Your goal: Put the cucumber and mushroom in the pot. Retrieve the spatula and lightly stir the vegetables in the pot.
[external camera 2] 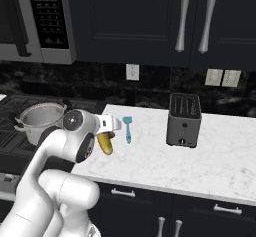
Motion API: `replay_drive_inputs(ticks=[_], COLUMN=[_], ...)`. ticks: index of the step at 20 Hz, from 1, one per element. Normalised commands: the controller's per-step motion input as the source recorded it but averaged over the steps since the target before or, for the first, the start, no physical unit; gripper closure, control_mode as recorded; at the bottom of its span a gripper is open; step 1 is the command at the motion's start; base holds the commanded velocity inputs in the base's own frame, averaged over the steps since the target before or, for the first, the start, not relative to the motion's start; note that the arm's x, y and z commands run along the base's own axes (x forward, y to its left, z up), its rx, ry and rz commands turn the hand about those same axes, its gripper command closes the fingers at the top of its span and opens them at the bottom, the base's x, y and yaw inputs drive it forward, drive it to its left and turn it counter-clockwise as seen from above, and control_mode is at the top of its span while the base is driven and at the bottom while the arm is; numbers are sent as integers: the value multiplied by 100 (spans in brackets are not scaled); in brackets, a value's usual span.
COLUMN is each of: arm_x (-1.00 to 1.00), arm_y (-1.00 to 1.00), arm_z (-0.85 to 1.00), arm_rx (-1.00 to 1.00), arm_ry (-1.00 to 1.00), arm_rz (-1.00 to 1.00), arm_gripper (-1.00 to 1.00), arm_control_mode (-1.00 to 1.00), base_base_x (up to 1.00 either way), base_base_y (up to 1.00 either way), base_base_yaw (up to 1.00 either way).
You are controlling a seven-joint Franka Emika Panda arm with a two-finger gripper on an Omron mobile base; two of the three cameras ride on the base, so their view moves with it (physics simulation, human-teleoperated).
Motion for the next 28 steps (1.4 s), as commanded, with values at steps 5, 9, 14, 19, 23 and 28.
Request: replay_drive_inputs(ticks=[5,9,14,19,23,28], arm_x=[0,-6,-19,-24,-15,0], arm_y=[39,58,76,88,83,72], arm_z=[84,73,49,20,1,0], arm_rx=[6,16,11,4,1,0], arm_ry=[-9,-3,0,0,0,-3], arm_rz=[0,0,0,0,0,0], arm_gripper=[100,100,100,100,100,100], arm_control_mode=[-100,-100,-100,-100,-100,-100], base_base_x=[0,0,0,0,0,0], base_base_y=[0,0,0,0,0,0], base_base_yaw=[0,0,0,0,0,0])
